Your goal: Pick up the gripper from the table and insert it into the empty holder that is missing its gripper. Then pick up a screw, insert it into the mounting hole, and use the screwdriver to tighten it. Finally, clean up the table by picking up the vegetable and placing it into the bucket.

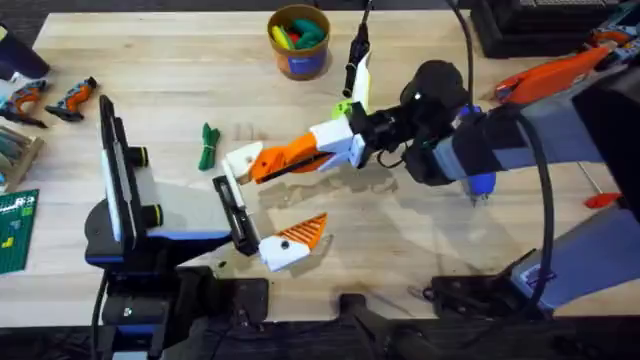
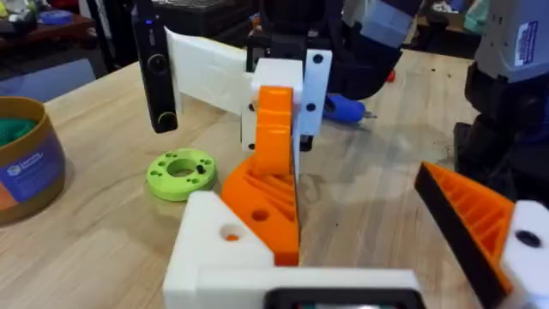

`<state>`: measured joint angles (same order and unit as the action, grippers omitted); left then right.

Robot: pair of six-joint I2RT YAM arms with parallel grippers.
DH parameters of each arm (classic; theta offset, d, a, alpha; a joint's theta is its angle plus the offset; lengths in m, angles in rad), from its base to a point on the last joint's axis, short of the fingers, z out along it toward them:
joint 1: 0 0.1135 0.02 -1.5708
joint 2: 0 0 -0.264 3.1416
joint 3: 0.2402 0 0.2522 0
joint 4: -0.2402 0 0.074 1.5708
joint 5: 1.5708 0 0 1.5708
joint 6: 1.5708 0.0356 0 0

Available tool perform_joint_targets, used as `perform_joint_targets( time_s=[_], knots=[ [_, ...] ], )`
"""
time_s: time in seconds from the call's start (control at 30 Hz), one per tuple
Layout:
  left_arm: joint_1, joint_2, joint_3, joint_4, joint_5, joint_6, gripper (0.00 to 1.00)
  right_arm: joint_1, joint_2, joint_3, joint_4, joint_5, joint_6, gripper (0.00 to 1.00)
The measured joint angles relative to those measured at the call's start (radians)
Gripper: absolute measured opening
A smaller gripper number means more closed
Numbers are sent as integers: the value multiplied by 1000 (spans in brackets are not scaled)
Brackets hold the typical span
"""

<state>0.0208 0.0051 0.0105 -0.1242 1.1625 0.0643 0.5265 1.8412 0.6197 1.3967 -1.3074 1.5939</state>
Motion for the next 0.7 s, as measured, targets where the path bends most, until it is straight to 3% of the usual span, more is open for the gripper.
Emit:
perform_joint_targets(
  time_s=[0.7],
  knots=[
    [0, 0, 0, 0, -2, 2, 986, 27, 40, 44, 1, 35, -9, 11]
  ],
)
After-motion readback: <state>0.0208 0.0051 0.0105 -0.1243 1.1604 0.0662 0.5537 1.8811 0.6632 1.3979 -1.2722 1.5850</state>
